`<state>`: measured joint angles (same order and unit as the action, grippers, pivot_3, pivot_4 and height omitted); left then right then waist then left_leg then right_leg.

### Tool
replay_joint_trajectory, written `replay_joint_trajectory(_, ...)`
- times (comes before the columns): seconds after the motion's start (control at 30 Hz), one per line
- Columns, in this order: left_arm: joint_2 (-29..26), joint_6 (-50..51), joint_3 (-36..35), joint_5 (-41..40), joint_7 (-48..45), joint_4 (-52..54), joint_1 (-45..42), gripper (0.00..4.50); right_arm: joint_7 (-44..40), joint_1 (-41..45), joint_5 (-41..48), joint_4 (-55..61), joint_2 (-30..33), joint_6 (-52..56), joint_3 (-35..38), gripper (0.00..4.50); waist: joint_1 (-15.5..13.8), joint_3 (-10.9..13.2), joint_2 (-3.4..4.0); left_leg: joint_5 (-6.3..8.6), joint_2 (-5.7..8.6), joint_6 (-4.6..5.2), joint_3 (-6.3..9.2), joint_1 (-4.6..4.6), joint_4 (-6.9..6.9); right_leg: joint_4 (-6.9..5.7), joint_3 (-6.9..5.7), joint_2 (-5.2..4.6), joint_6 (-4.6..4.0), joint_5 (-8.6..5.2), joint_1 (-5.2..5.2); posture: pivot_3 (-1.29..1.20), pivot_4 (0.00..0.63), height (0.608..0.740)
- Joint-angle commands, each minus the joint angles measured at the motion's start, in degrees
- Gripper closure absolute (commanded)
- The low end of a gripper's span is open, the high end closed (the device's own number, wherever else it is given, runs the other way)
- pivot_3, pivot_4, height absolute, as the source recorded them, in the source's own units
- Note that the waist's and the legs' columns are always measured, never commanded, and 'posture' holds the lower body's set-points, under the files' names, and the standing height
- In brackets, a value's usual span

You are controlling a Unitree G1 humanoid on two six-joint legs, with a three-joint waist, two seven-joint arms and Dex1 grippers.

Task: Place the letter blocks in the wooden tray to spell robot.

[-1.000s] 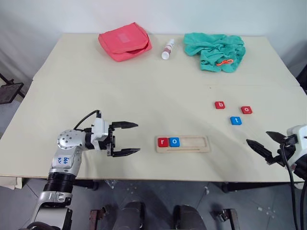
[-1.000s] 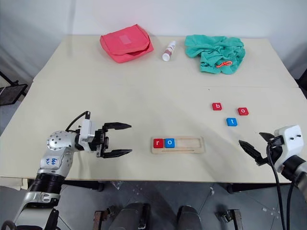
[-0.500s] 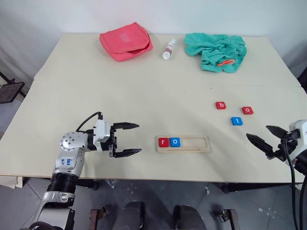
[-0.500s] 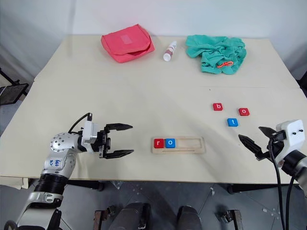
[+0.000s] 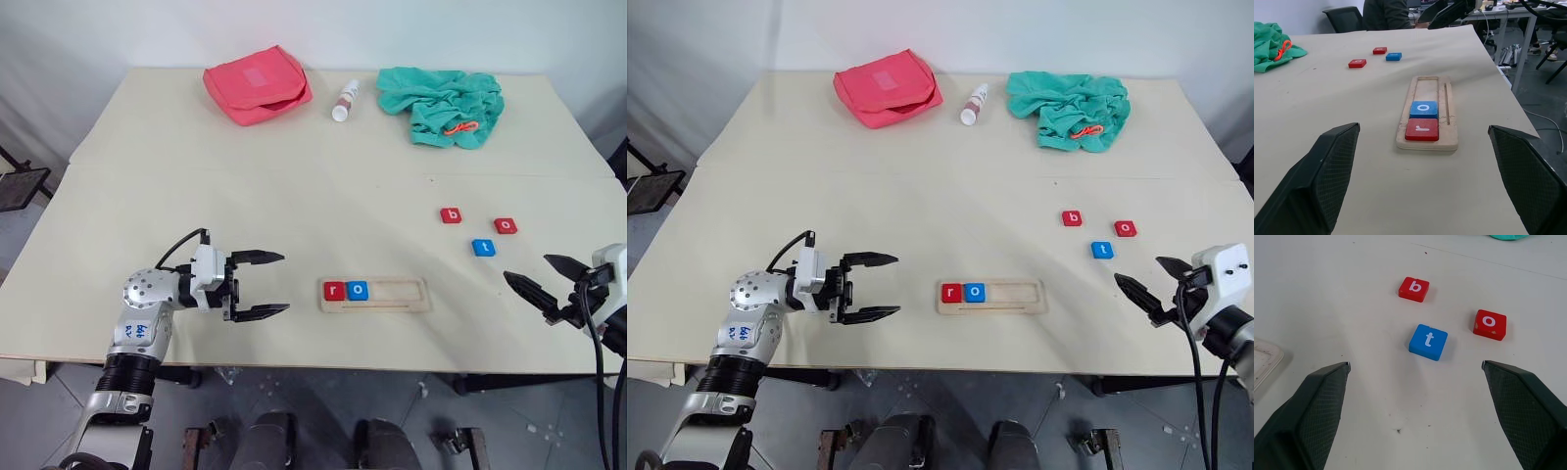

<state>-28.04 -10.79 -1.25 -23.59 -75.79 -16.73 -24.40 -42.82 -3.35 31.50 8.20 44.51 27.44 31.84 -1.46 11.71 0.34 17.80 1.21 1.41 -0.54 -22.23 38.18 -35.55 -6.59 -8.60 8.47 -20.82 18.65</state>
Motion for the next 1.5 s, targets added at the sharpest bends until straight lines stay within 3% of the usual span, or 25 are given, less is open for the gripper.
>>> replay_joint_trajectory(0.03, -0.16, -1.06, -0.58, -0.38, -0.13, 0.58, 0.00, 0.03, 0.35, 0.79, 0.64, 0.83, 0.65, -0.41, 2.10, 0.00, 0.00, 0.00, 0.00, 0.00, 0.00, 0.00, 0.00, 0.00, 0.00, 0.00, 0.00, 0.00, 0.00, 0.00, 0.00, 0.00, 0.150, 0.740)
replay_joint_trajectory(0.4, 0.54, -1.95, -0.78, -0.69, -0.10, 0.10, -0.04, 0.03, 6.49, 17.12, -0.60, -3.36, 0.97, 9.78, -7.97, 0.00, 0.21, 0.00, 0.00, 0.00, -0.03, 0.00, -0.02, 0.01, 0.00, -0.03, 0.02, 0.01, 0.00, 0.00, 0.05, 0.00, 0.150, 0.740)
replay_joint_trajectory(0.57, 0.60, -3.05, -1.14, -0.73, -0.29, -0.33, 0.18, 0.03, 10.41, 35.16, -7.11, -16.55, -3.07, 10.75, -19.11, 0.00, 0.87, 0.00, 0.00, -0.02, 0.01, 0.02, -0.10, -0.03, 0.06, -0.04, 0.05, -0.03, 0.00, 0.00, 0.08, 0.00, 0.150, 0.740)
replay_joint_trajectory(0.8, 1.89, -4.13, -0.62, -0.31, 1.46, 1.10, 1.48, 0.03, 12.73, 48.15, -15.26, -38.57, -9.98, -1.63, -23.87, 0.00, 1.53, 0.00, 0.00, -0.02, 0.05, 0.01, 0.10, -0.14, -0.09, -0.21, -0.06, -0.05, 0.00, 0.00, 0.27, 0.00, 0.150, 0.740)
replay_joint_trajectory(1.07, 1.97, -3.67, -0.59, -0.54, 3.19, 4.19, 3.74, 0.03, 13.19, 53.66, -20.10, -54.76, -13.02, -11.20, -24.78, 0.00, 2.03, 0.00, 0.00, -0.03, 0.00, 0.00, -0.04, -0.30, -0.13, -0.37, -0.05, -0.06, 0.00, 0.00, 0.63, 0.00, 0.150, 0.740)
replay_joint_trajectory(1.3, 1.43, -3.75, -0.98, -0.66, 3.81, 4.96, 4.79, 0.03, 13.93, 53.25, -21.37, -57.11, -15.44, -13.29, -24.48, 0.00, 2.92, -0.01, -0.01, -0.03, -0.02, 0.00, -0.05, -0.31, -0.14, -0.45, -0.02, -0.05, 0.00, 0.00, 0.68, 0.00, 0.150, 0.740)
replay_joint_trajectory(1.4, 1.15, -3.90, -1.22, -0.79, 3.83, 5.06, 5.13, 0.00, 14.16, 52.82, -20.75, -56.27, -16.39, -11.91, -23.89, 0.58, 3.12, -0.03, -0.04, -0.03, -0.03, -0.01, -0.05, -0.30, -0.14, -0.47, -0.02, -0.04, 0.00, 0.00, 0.69, 0.00, 0.150, 0.740)
replay_joint_trajectory(1.5, 0.98, -3.98, -1.29, -0.72, 4.01, 5.01, 5.20, 0.00, 14.87, 52.09, -20.68, -54.66, -17.09, -11.76, -23.55, 1.62, 3.13, -0.05, -0.07, -0.03, -0.05, -0.01, -0.05, -0.29, -0.14, -0.48, -0.01, -0.04, 0.00, 0.00, 0.69, 0.00, 0.150, 0.740)
